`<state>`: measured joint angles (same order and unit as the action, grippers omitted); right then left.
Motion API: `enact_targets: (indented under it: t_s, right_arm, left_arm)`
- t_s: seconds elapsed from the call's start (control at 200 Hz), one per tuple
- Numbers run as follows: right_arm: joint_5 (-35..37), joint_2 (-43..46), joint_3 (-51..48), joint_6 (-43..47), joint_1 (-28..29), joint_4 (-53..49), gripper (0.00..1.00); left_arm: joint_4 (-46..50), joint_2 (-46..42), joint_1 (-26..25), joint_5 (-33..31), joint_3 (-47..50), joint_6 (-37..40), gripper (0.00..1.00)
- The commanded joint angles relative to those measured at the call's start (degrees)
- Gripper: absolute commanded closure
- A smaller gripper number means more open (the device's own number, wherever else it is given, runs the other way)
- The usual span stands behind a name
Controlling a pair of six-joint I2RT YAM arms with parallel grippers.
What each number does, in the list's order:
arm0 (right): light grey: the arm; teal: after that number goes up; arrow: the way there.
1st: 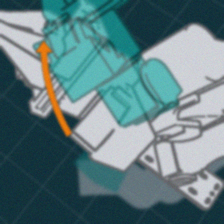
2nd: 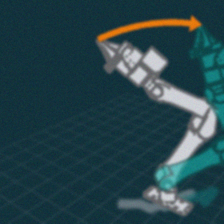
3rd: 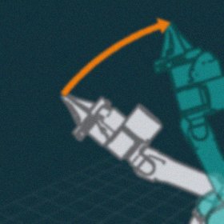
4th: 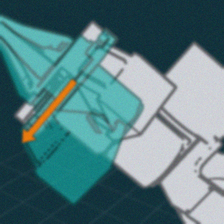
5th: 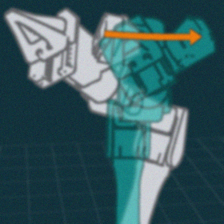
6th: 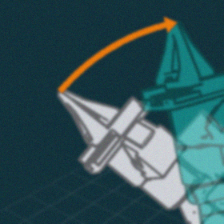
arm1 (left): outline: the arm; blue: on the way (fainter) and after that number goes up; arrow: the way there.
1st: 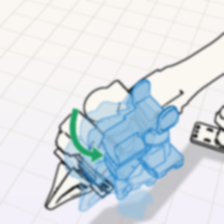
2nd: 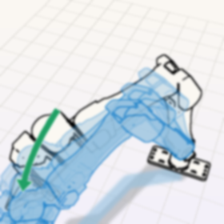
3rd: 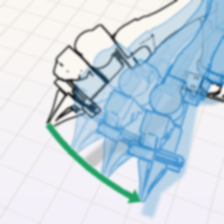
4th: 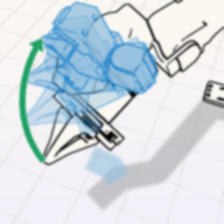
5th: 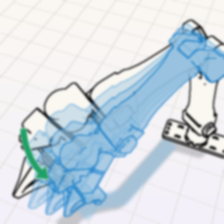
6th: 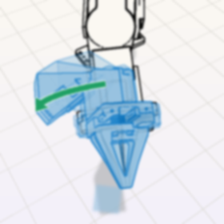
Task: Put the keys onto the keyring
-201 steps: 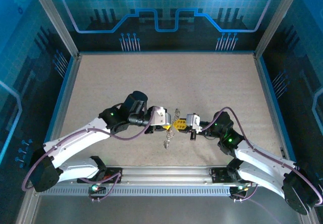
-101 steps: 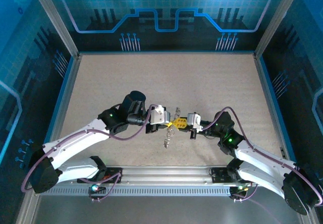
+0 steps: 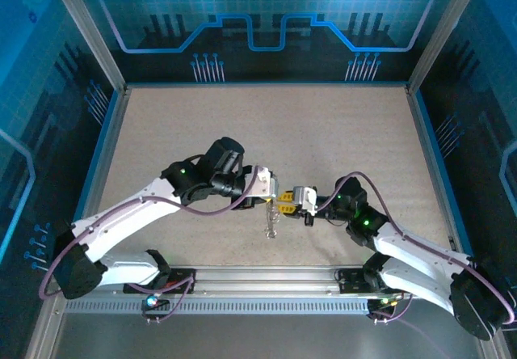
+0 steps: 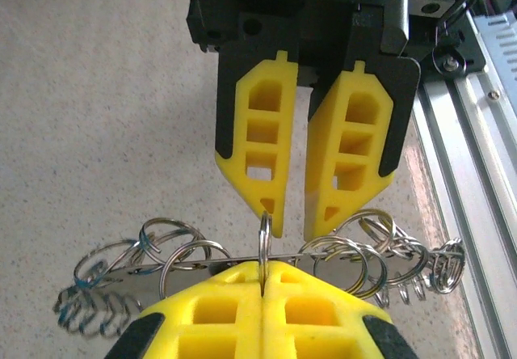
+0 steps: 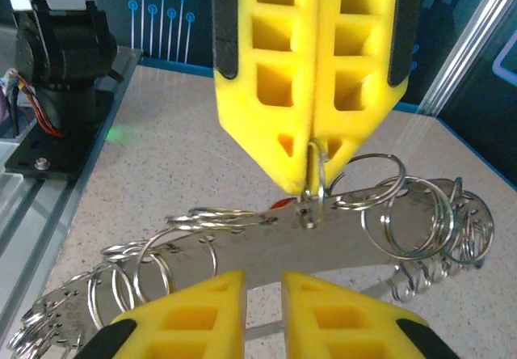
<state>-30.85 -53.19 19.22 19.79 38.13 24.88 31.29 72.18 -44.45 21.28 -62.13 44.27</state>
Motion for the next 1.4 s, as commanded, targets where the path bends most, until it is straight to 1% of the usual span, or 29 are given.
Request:
enact_targets:
  t_s: [0.0,0.04,0.145,0.28,0.6,0.67,0.72,0.8,0.931,0.981,1.031,1.046,1.111,1.166,1.261,1.391]
  right_arm:
    - [0.84,-0.91,1.58,1.1,0.72,1.41,0.8]
    - [0.83,-1.17,1.68,1.42,0.72,1.42,0.77]
    - [0.63,-1.82,1.95,1.81,0.74,1.4,0.77]
    - [-0.77,-2.45,1.99,1.48,0.76,2.5,0.77]
    - [-1.42,-2.97,2.4,0.4,1.29,4.22,0.79]
    - [-1.58,-3.04,2.49,0.32,1.42,4.12,0.81]
    - [-1.58,-3.06,2.46,0.35,1.52,4.12,0.86]
    - [-1.52,-3.0,2.4,0.17,1.68,4.06,0.9]
    - [-1.38,-2.72,2.18,-0.37,1.68,4.18,0.91]
    - [-1.32,-2.62,2.01,-0.9,1.66,4.69,0.94]
    - [-1.21,-2.53,1.88,-1.52,1.62,5.3,1.0]
    - [-1.15,-2.46,1.82,-1.75,1.61,5.61,1.0]
    - [-0.76,-2.2,1.23,-3.01,1.51,7.55,1.0]
    - [-0.72,-1.84,0.46,-4.4,1.29,9.78,1.0]
    - [-1.45,-0.77,-0.49,-5.54,0.9,12.04,1.0]
    - [-2.34,0.94,-2.53,-5.29,0.75,15.47,1.0]
  left_arm:
    - [6.88,2.52,-0.68,-0.8,-4.05,2.48,1.0]
    - [7.69,3.15,-0.9,-1.07,-4.63,2.79,1.0]
    - [9.08,4.22,-1.56,-1.41,-5.49,3.4,1.0]
    - [10.08,5.27,-1.89,-1.72,-6.54,3.37,1.0]
    - [11.77,7.27,-2.54,-1.66,-8.57,3.79,1.0]
    - [11.95,7.61,-2.6,-1.6,-8.73,3.72,1.0]
    - [11.7,7.76,-2.66,-1.5,-8.77,3.55,1.0]
    - [11.2,7.89,-2.76,-0.86,-8.67,3.03,1.0]
    - [10.21,7.41,-2.79,0.08,-8.07,2.69,0.99]
    - [9.82,7.13,-2.8,0.08,-7.83,2.58,0.99]
    - [9.33,6.77,-2.77,0.24,-7.35,2.48,0.97]
    - [9.1,6.6,-2.83,0.33,-7.12,2.49,0.96]
    - [7.76,5.69,-2.78,0.67,-5.83,2.47,0.83]
    - [5.78,4.39,-2.54,1.18,-3.75,2.4,0.77]
    - [0.49,1.69,-1.94,2.2,0.56,1.54,0.74]
    - [-4.26,-0.52,-1.1,4.08,3.58,0.03,0.75]
